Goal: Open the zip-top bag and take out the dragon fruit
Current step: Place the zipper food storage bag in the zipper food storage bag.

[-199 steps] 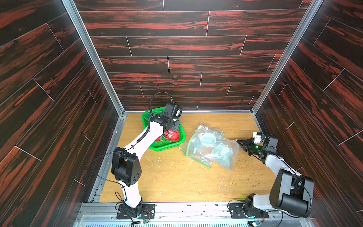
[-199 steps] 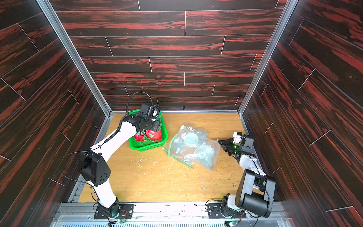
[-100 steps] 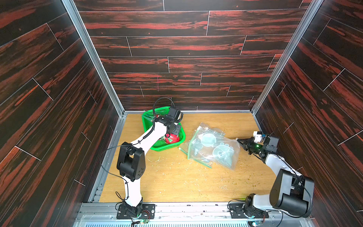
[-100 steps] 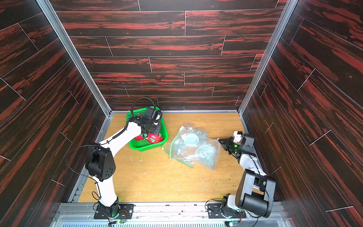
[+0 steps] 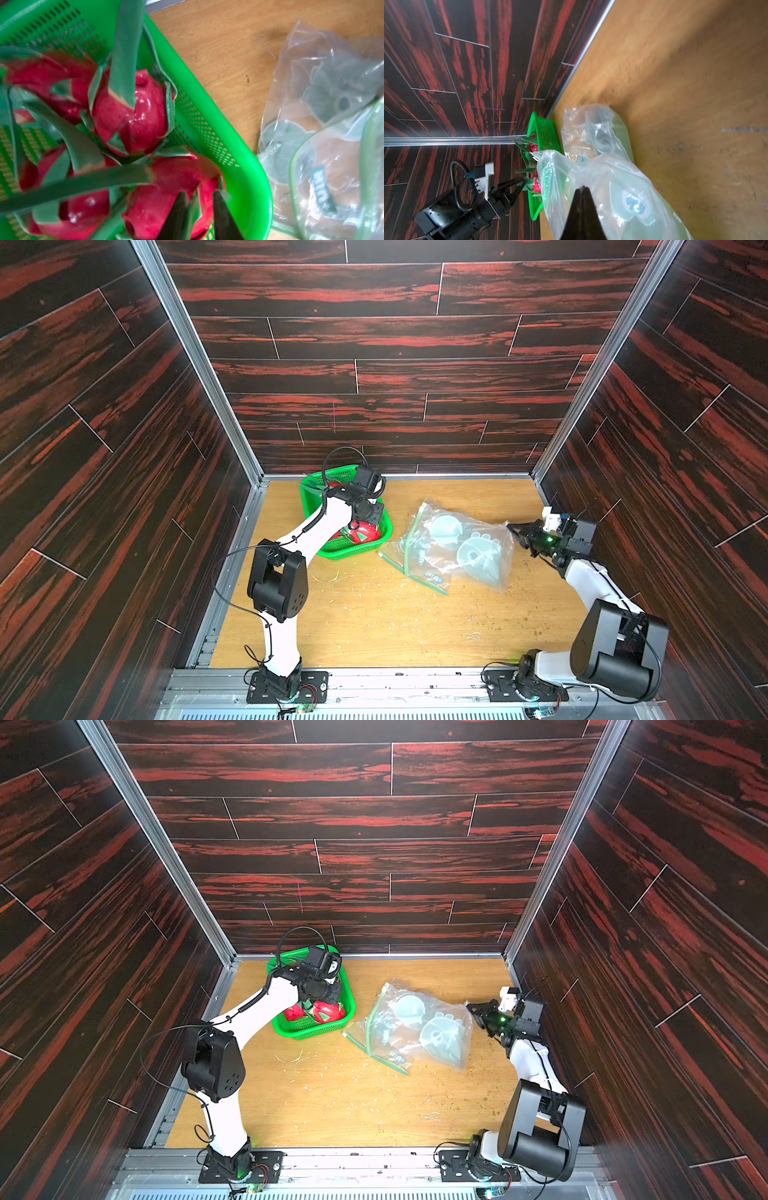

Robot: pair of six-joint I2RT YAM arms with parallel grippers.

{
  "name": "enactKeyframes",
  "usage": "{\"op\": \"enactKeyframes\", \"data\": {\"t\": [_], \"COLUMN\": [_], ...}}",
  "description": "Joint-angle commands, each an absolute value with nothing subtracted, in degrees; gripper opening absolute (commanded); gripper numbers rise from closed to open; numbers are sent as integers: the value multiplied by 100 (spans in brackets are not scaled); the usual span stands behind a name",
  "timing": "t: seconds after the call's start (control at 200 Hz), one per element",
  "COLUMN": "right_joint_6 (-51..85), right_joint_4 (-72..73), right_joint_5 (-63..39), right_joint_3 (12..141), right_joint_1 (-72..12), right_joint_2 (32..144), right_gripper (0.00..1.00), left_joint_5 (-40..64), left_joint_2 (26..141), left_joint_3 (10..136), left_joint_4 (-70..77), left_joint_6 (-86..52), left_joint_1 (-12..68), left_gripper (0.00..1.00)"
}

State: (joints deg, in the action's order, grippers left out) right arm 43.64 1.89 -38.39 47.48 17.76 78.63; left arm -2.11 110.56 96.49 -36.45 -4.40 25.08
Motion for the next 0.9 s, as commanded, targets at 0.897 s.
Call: {"op": "enactKeyframes", "data": {"t": [0.897], "right_joint_6": [3524], "right_joint_4": [-900], "right_joint_5": [-2399], "right_joint_3": [6842], "right_joint_1": [1847], "right_joint_2": [9103], "right_gripper": [5], "left_joint_5": [-945], "left_joint_2": [8162], "left_joint_3": [8278], "left_joint_4": [-1381], "left_joint_6": [-33], "left_joint_1": [2513], "left_gripper": [63]}}
